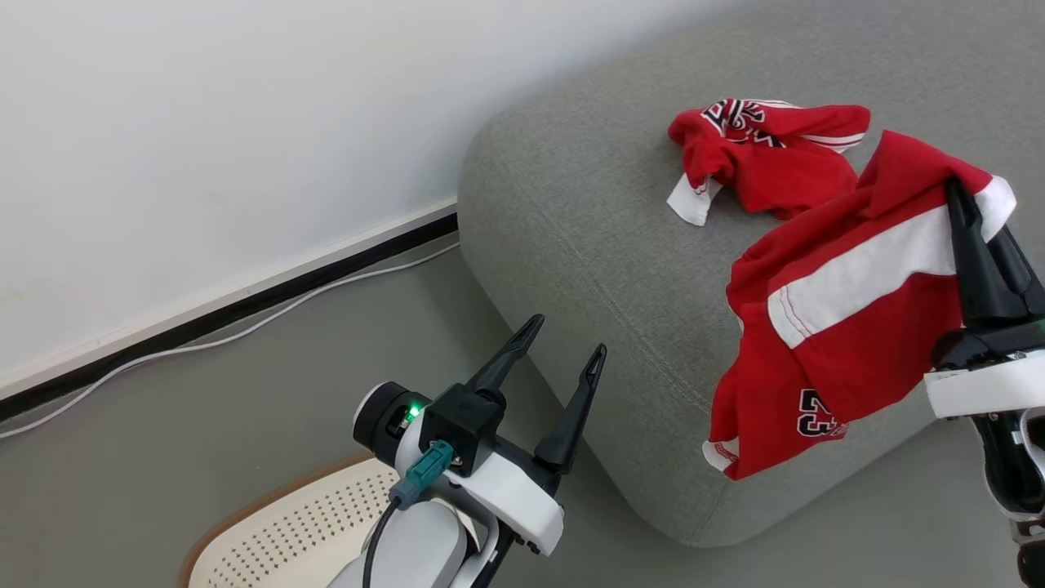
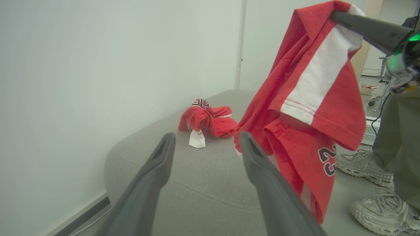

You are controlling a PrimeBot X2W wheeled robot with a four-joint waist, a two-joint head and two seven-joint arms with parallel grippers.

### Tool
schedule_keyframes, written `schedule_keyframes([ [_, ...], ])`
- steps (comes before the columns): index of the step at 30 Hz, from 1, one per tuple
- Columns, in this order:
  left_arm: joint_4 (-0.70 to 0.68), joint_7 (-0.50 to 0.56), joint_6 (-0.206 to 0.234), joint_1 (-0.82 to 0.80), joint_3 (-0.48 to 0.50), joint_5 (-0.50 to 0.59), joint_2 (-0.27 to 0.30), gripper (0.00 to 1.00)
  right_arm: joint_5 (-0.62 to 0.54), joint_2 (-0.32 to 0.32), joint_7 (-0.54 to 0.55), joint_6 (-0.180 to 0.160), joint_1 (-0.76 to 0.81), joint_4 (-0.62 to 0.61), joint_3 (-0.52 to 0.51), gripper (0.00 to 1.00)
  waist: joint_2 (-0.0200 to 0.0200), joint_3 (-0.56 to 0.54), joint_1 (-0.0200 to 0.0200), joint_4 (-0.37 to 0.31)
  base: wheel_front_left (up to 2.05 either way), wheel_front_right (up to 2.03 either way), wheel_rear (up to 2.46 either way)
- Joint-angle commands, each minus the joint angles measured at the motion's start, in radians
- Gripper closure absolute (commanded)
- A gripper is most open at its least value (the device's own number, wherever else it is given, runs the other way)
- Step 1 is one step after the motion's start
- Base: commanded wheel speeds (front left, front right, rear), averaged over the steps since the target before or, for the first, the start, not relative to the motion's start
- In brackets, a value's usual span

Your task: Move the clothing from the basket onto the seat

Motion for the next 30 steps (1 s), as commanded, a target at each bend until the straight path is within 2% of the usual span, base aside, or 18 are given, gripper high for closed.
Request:
schedule_keyframes([
  [1, -0.027, -0.005, -0.006, -0.004, 0.036, 0.007, 0.003, 0.00, 0.007, -0.013, -0.006, 0.003, 0.007, -0.029, -0.007, 1.00, -0.0001, -0.001, 0.0000, -0.041, 0.00, 0.00, 0.00],
  [11, -0.035, -0.005, -0.003, -0.037, -0.003, 0.003, 0.003, 0.00, 0.024, -0.037, -0.006, 0.003, 0.053, -0.059, -0.161, 1.00, -0.0001, 0.053, 0.0000, -0.069, 0.00, 0.00, 0.00],
  [17, -0.025, -0.005, 0.023, -0.057, -0.051, 0.000, 0.003, 0.00, 0.015, -0.100, -0.006, 0.003, -0.033, -0.022, -0.209, 1.00, -0.0001, 0.118, 0.0000, -0.068, 0.00, 0.00, 0.00],
  [30, 0.010, -0.005, 0.097, -0.165, -0.204, -0.042, 0.003, 0.00, -0.023, -0.259, -0.006, 0.003, -0.290, 0.143, -0.244, 1.00, -0.0001, 0.302, 0.0000, 0.002, 0.00, 0.00, 0.00],
])
